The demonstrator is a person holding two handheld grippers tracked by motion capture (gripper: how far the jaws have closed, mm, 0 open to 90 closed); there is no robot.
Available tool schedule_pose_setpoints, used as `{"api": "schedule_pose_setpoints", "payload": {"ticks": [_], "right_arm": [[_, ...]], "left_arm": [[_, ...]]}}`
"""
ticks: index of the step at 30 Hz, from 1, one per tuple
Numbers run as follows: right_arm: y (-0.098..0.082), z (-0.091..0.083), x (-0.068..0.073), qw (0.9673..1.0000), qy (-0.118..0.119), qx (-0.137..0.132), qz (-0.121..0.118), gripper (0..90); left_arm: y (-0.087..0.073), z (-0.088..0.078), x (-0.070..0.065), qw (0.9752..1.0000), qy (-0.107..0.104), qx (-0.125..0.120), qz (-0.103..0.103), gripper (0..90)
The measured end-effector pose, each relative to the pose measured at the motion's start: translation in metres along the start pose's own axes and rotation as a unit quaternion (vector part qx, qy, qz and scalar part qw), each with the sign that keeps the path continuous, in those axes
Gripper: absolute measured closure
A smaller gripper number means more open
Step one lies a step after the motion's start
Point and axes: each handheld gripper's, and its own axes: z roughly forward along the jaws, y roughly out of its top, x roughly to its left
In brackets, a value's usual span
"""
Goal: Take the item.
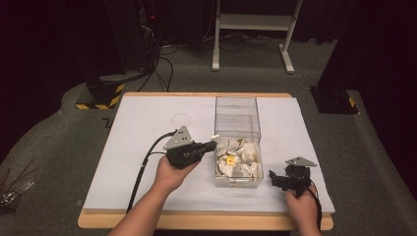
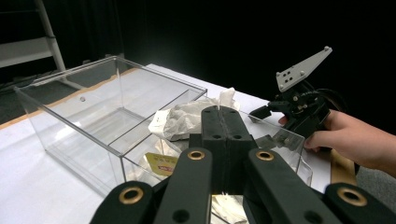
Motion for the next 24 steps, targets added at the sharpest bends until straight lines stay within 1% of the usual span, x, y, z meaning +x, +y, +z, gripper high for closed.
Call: {"api": "schedule_pose_setpoints", "payload": {"ticks": [7,11,24], "right_arm": [[0.0,0.0,0.0,1.0,0.0,0.0,0.0,11.2],[0.0,0.0,0.0,1.0,0.0,0.0,0.0,11.2],[0.0,0.0,0.0,1.0,0.0,0.0,0.0,11.2]], "left_arm": [[-0.002,-0.004,0.004,1.0,0.008,0.0,-0.003,89.9],[-0.003,-0.006,0.006,0.9999,0.011,0.003,-0.001,89.9],[-0.009,-0.016,0.017,0.9994,0.032,0.007,-0.002,89.9]]}}
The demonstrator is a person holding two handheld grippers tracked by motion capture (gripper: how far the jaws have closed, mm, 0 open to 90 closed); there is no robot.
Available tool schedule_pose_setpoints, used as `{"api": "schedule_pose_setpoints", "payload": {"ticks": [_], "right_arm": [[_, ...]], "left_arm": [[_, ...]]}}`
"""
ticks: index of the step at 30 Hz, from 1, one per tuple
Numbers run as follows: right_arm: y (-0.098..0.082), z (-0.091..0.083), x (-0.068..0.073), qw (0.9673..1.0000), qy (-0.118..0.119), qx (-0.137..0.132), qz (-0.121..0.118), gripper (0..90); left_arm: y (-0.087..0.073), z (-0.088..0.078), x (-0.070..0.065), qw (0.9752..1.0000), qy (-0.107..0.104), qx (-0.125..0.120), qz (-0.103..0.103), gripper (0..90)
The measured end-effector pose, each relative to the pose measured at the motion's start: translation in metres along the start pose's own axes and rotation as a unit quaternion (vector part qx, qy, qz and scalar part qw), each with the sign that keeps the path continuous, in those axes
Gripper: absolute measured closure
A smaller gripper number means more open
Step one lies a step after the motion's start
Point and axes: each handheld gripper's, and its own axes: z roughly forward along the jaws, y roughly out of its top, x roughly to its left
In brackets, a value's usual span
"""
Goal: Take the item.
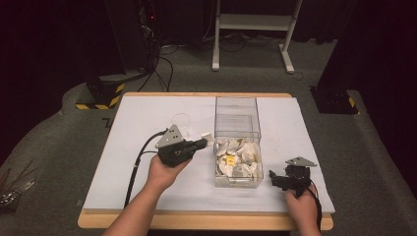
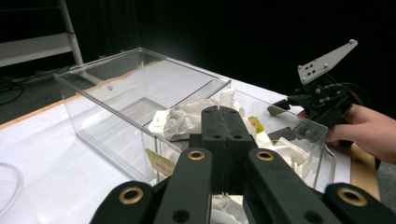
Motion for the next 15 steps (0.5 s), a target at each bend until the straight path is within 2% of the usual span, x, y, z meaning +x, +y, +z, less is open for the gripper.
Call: {"api": "schedule_pose_setpoints", "payload": {"ticks": [9,15], "right_arm": [[0.0,0.0,0.0,1.0,0.0,0.0,0.0,11.2],[0.0,0.0,0.0,1.0,0.0,0.0,0.0,11.2]], "left_arm": [[-0.003,-0.009,0.012,0.9998,0.019,0.002,-0.002,89.9],[-0.005,-0.016,0.025,0.9994,0.033,0.001,-0.011,89.9]]}}
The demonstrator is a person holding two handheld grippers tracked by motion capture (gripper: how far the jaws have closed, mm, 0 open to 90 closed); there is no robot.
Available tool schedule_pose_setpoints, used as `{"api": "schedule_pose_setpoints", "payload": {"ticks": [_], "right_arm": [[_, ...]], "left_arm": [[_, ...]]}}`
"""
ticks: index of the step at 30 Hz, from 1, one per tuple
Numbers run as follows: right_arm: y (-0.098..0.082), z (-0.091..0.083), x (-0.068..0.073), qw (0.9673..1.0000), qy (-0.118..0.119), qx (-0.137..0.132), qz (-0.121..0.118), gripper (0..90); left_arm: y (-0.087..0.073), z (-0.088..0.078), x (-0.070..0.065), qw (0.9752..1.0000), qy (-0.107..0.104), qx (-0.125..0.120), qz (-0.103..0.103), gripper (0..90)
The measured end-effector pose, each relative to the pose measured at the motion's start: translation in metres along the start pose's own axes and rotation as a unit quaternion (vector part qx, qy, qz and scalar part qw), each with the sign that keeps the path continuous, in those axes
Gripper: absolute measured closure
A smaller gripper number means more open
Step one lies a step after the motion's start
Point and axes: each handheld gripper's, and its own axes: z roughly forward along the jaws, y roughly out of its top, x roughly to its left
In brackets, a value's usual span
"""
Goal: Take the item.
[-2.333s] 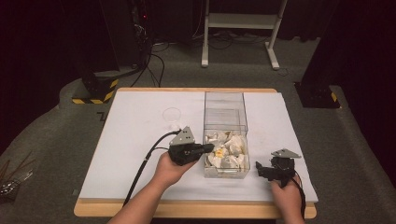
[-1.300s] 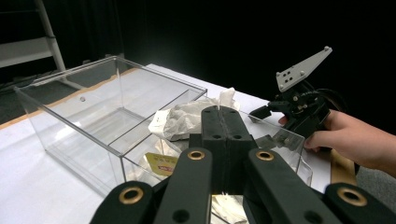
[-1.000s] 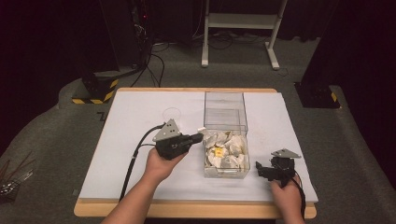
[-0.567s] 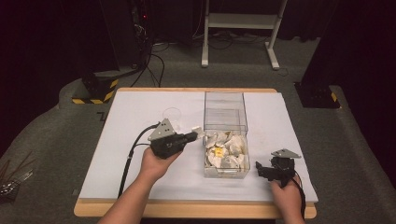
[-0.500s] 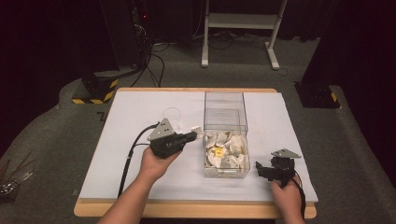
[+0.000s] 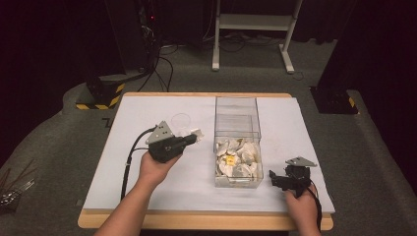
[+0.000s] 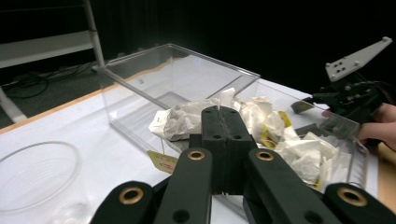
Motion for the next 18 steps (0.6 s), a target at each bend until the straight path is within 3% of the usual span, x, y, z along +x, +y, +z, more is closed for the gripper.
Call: {"api": "schedule_pose_setpoints", "payload": {"ticks": [9,14,18], "right_arm": [[0.0,0.0,0.0,1.0,0.0,0.0,0.0,11.2],[0.0,0.0,0.0,1.0,0.0,0.0,0.0,11.2],[0.0,0.0,0.0,1.0,0.0,0.0,0.0,11.2]], "left_arm": [[0.002,-0.01,0.023,0.9996,0.028,-0.004,-0.007,89.9],[0.003,-0.012,0.039,0.9988,0.041,-0.015,-0.023,89.9],[0.003,-0.01,0.048,0.9984,0.046,-0.01,-0.03,89.8]]}}
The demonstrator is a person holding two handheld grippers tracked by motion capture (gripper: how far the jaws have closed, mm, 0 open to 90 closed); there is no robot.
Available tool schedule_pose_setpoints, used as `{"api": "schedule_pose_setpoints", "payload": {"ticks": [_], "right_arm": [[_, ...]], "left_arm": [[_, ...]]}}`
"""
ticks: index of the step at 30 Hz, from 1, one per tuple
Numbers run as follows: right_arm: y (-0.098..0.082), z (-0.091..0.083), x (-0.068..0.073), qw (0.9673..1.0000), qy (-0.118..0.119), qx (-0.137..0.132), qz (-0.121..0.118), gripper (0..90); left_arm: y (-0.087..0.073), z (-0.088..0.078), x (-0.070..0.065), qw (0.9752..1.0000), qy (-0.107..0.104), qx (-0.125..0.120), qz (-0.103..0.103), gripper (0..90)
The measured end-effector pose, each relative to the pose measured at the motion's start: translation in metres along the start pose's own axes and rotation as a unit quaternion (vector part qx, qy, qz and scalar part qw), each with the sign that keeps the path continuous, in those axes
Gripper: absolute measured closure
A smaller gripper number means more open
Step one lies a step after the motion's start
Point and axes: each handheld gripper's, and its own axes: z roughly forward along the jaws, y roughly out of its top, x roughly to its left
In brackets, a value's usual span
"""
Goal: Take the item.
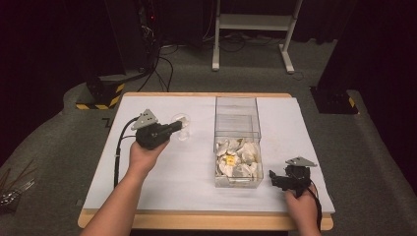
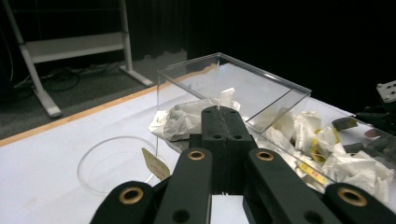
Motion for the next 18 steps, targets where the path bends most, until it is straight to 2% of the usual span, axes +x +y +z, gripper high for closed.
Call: {"api": "schedule_pose_setpoints", "payload": {"ticks": [4,7,12,18], "right_arm": [[0.0,0.0,0.0,1.0,0.0,0.0,0.0,11.2],[0.0,0.0,0.0,1.0,0.0,0.0,0.0,11.2],[0.0,0.0,0.0,1.0,0.0,0.0,0.0,11.2],[0.0,0.0,0.0,1.0,0.001,0.0,0.0,11.2]], "left_arm": [[0.003,0.002,0.005,1.0,0.005,0.001,0.001,89.9],[0.007,0.006,0.011,1.0,0.006,-0.001,-0.006,89.9],[0.012,0.011,0.014,0.9999,0.012,0.006,-0.001,89.9],[0.019,0.019,0.024,0.9996,0.023,0.015,-0.006,89.9]]}}
